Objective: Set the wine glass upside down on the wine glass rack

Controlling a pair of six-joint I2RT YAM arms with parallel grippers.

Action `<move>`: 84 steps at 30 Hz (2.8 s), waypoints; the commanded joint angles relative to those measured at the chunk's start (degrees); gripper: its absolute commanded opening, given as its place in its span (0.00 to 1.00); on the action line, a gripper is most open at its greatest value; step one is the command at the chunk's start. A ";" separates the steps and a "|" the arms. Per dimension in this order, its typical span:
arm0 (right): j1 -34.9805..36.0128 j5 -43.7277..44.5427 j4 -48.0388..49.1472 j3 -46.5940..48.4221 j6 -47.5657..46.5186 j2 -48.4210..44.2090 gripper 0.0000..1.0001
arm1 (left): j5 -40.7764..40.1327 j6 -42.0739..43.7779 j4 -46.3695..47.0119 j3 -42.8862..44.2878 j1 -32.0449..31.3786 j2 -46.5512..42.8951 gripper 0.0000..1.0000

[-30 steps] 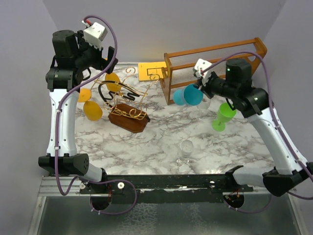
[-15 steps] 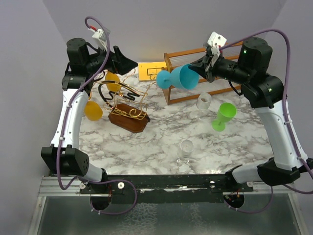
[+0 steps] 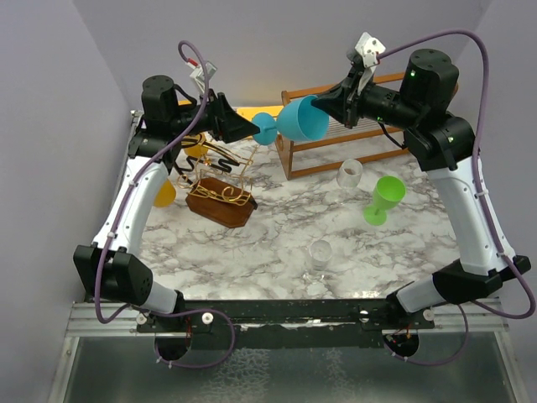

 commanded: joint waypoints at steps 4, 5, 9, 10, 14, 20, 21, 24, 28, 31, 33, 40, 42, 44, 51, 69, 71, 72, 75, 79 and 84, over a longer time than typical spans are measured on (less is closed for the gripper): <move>0.31 -0.93 3.51 -0.02 2.40 0.00 0.01 | 3.60 -2.76 2.78 -1.33 -1.71 -0.36 0.55; 0.36 -0.92 3.54 -0.14 2.40 -0.01 0.01 | 3.76 -3.17 3.10 -1.40 -1.89 -0.21 0.51; 0.30 -1.02 3.74 -0.34 2.44 -0.06 0.01 | 4.36 -4.57 4.65 -1.76 -2.40 0.39 0.41; 0.28 -0.95 3.75 -0.42 2.41 -0.01 0.01 | 4.60 -4.76 4.80 -1.77 -2.45 0.54 0.39; 0.35 -0.58 4.18 -1.34 2.19 -0.18 0.01 | 4.98 -5.25 5.52 -2.18 -2.80 0.82 0.31; 0.36 -0.26 4.59 -2.68 1.67 -0.31 0.01 | 5.40 -5.53 6.19 -2.43 -2.84 0.91 0.01; 0.37 -0.26 4.37 -2.79 1.33 -0.21 0.08 | 5.18 -5.29 6.09 -2.28 -2.79 0.83 0.00; 0.31 1.71 4.34 -3.99 0.31 -0.91 0.46 | 1.95 -1.19 1.70 -0.69 -2.53 0.44 0.00; 0.34 6.27 3.62 -5.95 -2.57 -2.45 0.92 | -5.92 8.23 -7.47 4.71 -0.27 0.01 0.00; 0.33 10.36 3.66 -8.32 -4.86 -4.37 0.98 | -14.11 16.28 -14.89 10.01 1.61 -0.69 0.00; 0.32 13.16 3.67 -10.03 -6.47 -5.54 0.99 | -22.97 23.04 -19.75 13.98 1.80 -1.01 0.00; 0.35 21.38 5.21 -16.82 -11.91 -8.07 1.00 | -53.25 37.84 -22.91 21.35 1.83 -0.98 0.00; 0.24 21.67 5.47 -18.66 -13.60 -8.26 1.00 | -59.71 40.96 -20.56 21.69 1.83 -0.60 0.00; 0.34 20.57 5.75 -20.59 -14.99 -8.56 1.00 | -65.38 44.74 -17.46 21.55 1.76 -0.16 0.00; 0.34 12.68 6.57 -29.83 -17.33 -10.72 1.00 | -76.84 58.09 -6.69 20.57 0.55 3.32 0.00; 0.33 5.45 5.68 -35.50 -18.28 -15.28 1.00 | -83.39 91.92 1.46 13.20 -8.72 13.35 0.00; 0.31 5.46 5.71 -35.66 -18.37 -15.60 1.00 | -83.78 93.86 1.47 11.10 -9.38 13.39 0.00; 0.29 5.52 5.77 -35.80 -18.38 -15.64 1.00 | -83.74 94.39 1.45 10.06 -9.57 13.39 0.00; 0.30 5.50 5.93 -36.16 -18.38 -15.60 1.00 | -82.62 94.85 0.99 6.99 -10.30 12.13 0.00; 0.31 5.38 6.20 -36.50 -18.31 -15.39 1.00 | -81.20 94.82 -1.25 4.76 -11.14 10.44 0.00; 0.29 5.54 6.48 -36.74 -18.31 -15.49 1.00 | -81.95 95.39 -7.88 6.02 -11.77 10.32 0.03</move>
